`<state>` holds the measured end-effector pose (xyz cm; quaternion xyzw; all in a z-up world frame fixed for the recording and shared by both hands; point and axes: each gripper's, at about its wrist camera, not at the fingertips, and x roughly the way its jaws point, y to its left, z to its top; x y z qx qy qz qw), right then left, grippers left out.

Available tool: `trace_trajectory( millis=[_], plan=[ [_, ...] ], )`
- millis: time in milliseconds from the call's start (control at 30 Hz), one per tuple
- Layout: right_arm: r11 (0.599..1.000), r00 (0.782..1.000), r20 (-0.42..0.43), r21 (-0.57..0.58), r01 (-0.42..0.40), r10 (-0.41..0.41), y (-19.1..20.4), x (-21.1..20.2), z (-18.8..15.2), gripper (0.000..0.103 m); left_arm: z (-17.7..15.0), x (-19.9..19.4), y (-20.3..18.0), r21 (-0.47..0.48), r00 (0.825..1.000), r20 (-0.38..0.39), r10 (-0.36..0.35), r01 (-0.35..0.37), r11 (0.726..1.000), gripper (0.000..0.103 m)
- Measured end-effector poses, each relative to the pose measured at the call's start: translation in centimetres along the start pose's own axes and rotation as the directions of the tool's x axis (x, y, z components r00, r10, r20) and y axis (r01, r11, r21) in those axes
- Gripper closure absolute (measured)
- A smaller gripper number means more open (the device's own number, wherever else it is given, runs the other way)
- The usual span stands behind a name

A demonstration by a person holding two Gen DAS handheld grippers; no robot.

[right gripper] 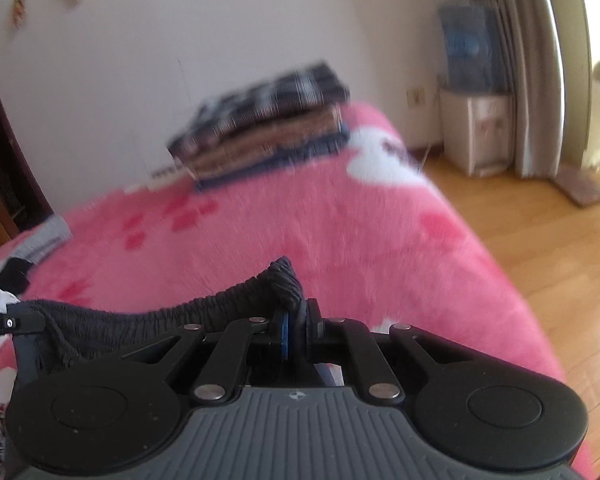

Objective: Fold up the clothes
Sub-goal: 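Lower the hanging pants onto the bedspread with both grippers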

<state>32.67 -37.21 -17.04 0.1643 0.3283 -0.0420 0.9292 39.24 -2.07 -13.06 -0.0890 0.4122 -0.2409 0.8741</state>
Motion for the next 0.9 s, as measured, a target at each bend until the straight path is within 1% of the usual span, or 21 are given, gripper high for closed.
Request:
trace_trajectory(
  millis=[33, 67, 100, 133, 167, 200, 233, 300, 333, 433, 467, 533, 567, 600, 633, 700, 733, 800, 833, 900],
  plan=[
    [1.000, 1.000, -0.023, 0.016, -0.002, 0.003, -0.6, 0.9, -0.1, 0.092, -0.2, 0.3, 0.2, -0.007, 1.000, -0.021, 0.008, -0.008, 1.000, 0.080],
    [0.999, 0.999, -0.039, 0.042, -0.014, 0.016, -1.3, 1.5, -0.1, 0.089, -0.3, 0.7, 0.5, -0.015, 0.999, -0.036, 0.018, -0.018, 1.000, 0.064],
    [0.996, 0.998, -0.042, 0.078, -0.038, 0.041, -1.9, 1.6, 0.1, 0.088, -0.4, 0.5, 0.6, -0.033, 0.999, -0.042, 0.021, -0.022, 0.999, 0.054],
    [0.990, 0.996, -0.047, 0.123, -0.065, 0.071, -2.7, 1.5, 0.5, 0.081, -0.8, -0.2, 0.7, -0.051, 0.999, -0.036, 0.010, -0.012, 0.999, 0.051],
    [0.981, 0.994, -0.050, 0.170, -0.089, 0.099, -3.4, 1.3, 0.9, 0.071, -1.2, -0.9, 0.8, -0.070, 1.000, -0.030, -0.001, -0.001, 0.998, 0.044],
    [0.970, 0.992, -0.046, 0.217, -0.106, 0.119, -4.1, 0.7, 1.2, 0.063, -1.7, -1.6, 0.9, -0.089, 1.000, -0.023, -0.012, 0.010, 0.996, 0.034],
    [0.963, 0.992, -0.027, 0.246, -0.114, 0.125, -4.6, 0.0, 1.4, 0.054, -2.1, -2.3, 0.9, -0.107, 1.000, -0.017, -0.023, 0.021, 0.994, 0.031],
    [0.952, 0.992, 0.029, 0.278, -0.125, 0.121, -5.4, -2.3, 1.6, 0.051, -3.0, -3.6, 1.1, -0.143, 0.999, -0.002, -0.045, 0.044, 0.989, 0.027],
    [0.951, 0.992, 0.045, 0.280, -0.128, 0.120, -5.4, -3.4, 1.7, 0.050, -3.4, -4.3, 1.2, -0.161, 0.998, 0.005, -0.055, 0.055, 0.985, 0.026],
    [0.956, 0.990, 0.054, 0.257, -0.140, 0.130, -4.5, -5.8, 1.7, 0.050, -4.7, -6.4, 1.4, -0.214, 0.996, 0.028, -0.086, 0.090, 0.973, 0.025],
    [0.960, 0.988, 0.047, 0.231, -0.155, 0.148, -3.7, -6.2, 1.5, 0.050, -5.8, -6.9, 0.9, -0.203, 0.997, 0.021, -0.068, 0.071, 0.977, 0.025],
    [0.974, 0.981, 0.011, 0.119, -0.193, 0.193, -1.0, -6.9, 1.2, 0.050, -7.6, -7.6, -0.3, -0.181, 1.000, 0.006, -0.011, 0.012, 0.983, 0.025],
    [0.978, 0.979, -0.014, 0.033, -0.205, 0.205, 0.8, -7.0, 0.9, 0.050, -8.3, -7.6, -0.7, -0.183, 1.000, 0.002, 0.013, -0.012, 0.983, 0.025],
    [0.976, 0.978, -0.040, -0.063, -0.207, 0.205, 2.8, -6.8, 0.5, 0.050, -8.8, -7.6, -1.1, -0.184, 1.000, 0.009, 0.019, -0.017, 0.983, 0.025],
    [0.967, 0.978, -0.069, -0.150, -0.207, 0.199, 4.6, -6.3, 0.2, 0.051, -9.3, -7.6, -1.4, -0.184, 1.000, 0.016, 0.025, -0.022, 0.983, 0.025],
    [0.929, 0.975, -0.140, -0.306, -0.209, 0.173, 8.0, -5.1, -0.6, 0.051, -10.2, -7.4, -1.9, -0.182, 0.999, 0.025, 0.041, -0.036, 0.983, 0.026],
    [0.912, 0.973, -0.167, -0.352, -0.209, 0.159, 9.1, -4.4, -0.9, 0.051, -10.4, -7.2, -2.1, -0.168, 0.998, 0.019, 0.058, -0.054, 0.984, 0.027],
    [0.873, 0.968, -0.218, -0.438, -0.214, 0.128, 11.1, -2.7, -1.5, 0.051, -10.8, -6.7, -2.2, -0.138, 0.994, 0.011, 0.109, -0.106, 0.985, 0.037],
    [0.855, 0.966, -0.234, -0.472, -0.215, 0.113, 11.9, -2.0, -1.7, 0.051, -11.1, -6.5, -2.1, -0.128, 0.992, 0.019, 0.123, -0.120, 0.985, 0.040],
    [0.835, 0.963, -0.252, -0.507, -0.213, 0.092, 12.9, -0.7, -2.1, 0.051, -11.5, -6.0, -1.6, -0.118, 0.991, 0.029, 0.127, -0.123, 0.985, 0.048]
  ],
)
